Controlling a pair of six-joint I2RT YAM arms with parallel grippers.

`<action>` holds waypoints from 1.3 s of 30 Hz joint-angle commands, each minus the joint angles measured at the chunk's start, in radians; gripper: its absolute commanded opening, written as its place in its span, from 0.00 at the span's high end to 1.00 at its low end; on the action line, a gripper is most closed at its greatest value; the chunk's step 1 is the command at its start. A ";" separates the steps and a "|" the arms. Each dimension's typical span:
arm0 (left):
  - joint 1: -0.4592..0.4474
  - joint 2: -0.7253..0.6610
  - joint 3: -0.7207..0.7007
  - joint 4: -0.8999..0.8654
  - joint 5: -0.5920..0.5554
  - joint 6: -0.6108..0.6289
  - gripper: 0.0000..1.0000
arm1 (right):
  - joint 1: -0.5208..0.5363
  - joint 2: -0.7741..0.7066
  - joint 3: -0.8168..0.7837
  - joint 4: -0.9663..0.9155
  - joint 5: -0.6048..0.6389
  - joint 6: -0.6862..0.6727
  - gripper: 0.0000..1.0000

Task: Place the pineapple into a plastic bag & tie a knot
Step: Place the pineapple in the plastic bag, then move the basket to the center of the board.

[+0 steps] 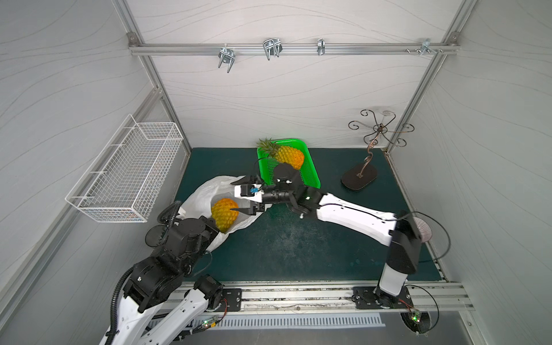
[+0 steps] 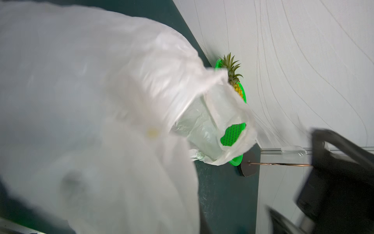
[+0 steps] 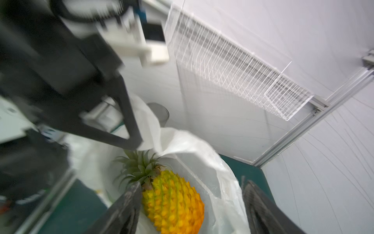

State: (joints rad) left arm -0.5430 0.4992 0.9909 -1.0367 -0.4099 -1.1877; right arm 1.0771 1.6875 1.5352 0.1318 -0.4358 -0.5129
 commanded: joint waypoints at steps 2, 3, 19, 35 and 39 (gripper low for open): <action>0.002 -0.010 -0.016 0.066 -0.024 -0.020 1.00 | -0.043 -0.198 -0.102 -0.147 0.101 0.282 0.20; 0.002 -0.007 -0.019 0.075 -0.015 -0.016 1.00 | -0.064 -0.224 -0.118 -0.192 0.173 0.335 0.20; 0.002 0.022 -0.026 0.127 0.018 0.007 1.00 | -0.423 0.109 0.133 -0.553 0.434 0.422 0.19; 0.002 0.026 -0.065 0.277 -0.050 -0.002 1.00 | -0.489 0.391 0.324 -0.676 0.745 0.325 0.18; 0.002 0.025 -0.083 0.287 -0.062 -0.016 1.00 | -0.510 0.388 0.309 -0.741 0.819 0.422 0.22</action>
State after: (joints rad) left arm -0.5430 0.5282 0.9096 -0.8093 -0.4244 -1.1824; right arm 0.5869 2.1048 1.8523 -0.5407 0.2733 -0.1738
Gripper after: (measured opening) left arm 0.042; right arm 0.782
